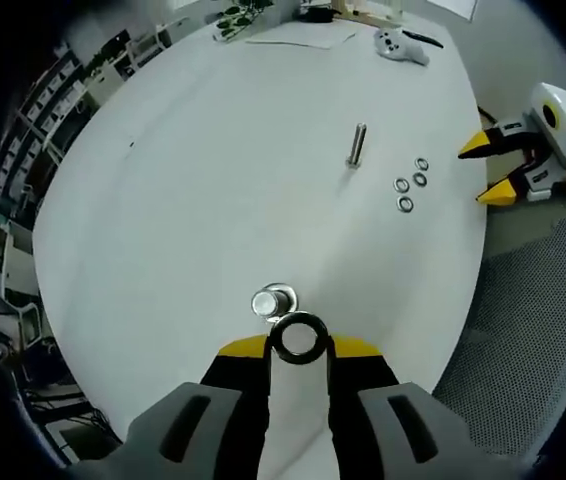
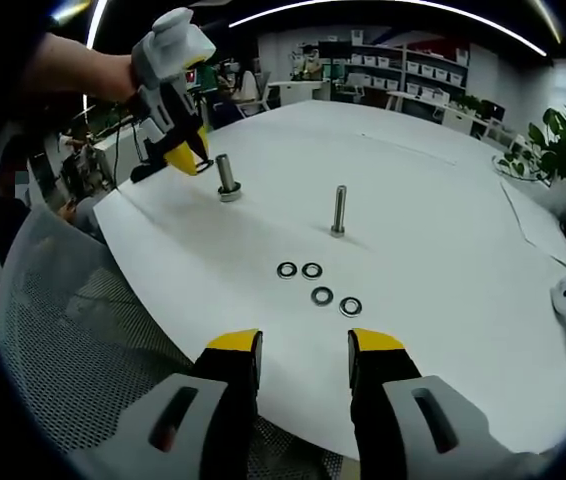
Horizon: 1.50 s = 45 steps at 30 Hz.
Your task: Place the washer onto the threaded stud by aligning its center hole with the stud, sliding it down to the base, and recovering from edge contact or off-axis alignment until the washer reaches the visible bottom stop.
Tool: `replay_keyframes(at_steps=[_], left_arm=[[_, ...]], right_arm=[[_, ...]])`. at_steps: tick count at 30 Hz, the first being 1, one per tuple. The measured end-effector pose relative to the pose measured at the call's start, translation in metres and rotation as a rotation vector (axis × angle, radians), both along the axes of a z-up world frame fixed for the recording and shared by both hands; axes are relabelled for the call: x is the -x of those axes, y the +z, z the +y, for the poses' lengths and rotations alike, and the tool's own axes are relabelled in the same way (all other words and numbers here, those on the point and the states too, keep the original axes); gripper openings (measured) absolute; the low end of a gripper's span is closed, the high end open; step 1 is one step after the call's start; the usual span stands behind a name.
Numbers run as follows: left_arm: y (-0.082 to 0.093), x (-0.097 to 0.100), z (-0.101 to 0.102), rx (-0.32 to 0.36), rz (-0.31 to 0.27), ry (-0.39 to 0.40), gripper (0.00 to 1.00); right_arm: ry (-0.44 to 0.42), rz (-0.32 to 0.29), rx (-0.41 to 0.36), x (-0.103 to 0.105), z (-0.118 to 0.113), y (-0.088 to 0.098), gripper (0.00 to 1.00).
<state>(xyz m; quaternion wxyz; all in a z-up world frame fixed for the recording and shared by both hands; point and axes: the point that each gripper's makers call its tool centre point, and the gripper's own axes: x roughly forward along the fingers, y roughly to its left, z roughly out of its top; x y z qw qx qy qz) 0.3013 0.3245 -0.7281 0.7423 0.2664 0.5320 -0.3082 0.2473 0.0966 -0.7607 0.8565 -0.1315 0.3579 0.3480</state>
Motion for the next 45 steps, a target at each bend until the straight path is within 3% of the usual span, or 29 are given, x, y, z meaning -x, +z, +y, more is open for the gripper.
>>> replay_keyframes(at_steps=[16,45], left_arm=[[0.005,-0.021,0.002,-0.02,-0.042,-0.018,0.19],[-0.017,-0.027,-0.004,-0.057,0.001,-0.065,0.19]], right_arm=[[-0.008,-0.002,-0.006,0.0,-0.001,0.001,0.37],[-0.016,-0.003,-0.006,-0.001,-0.002,0.001,0.37]])
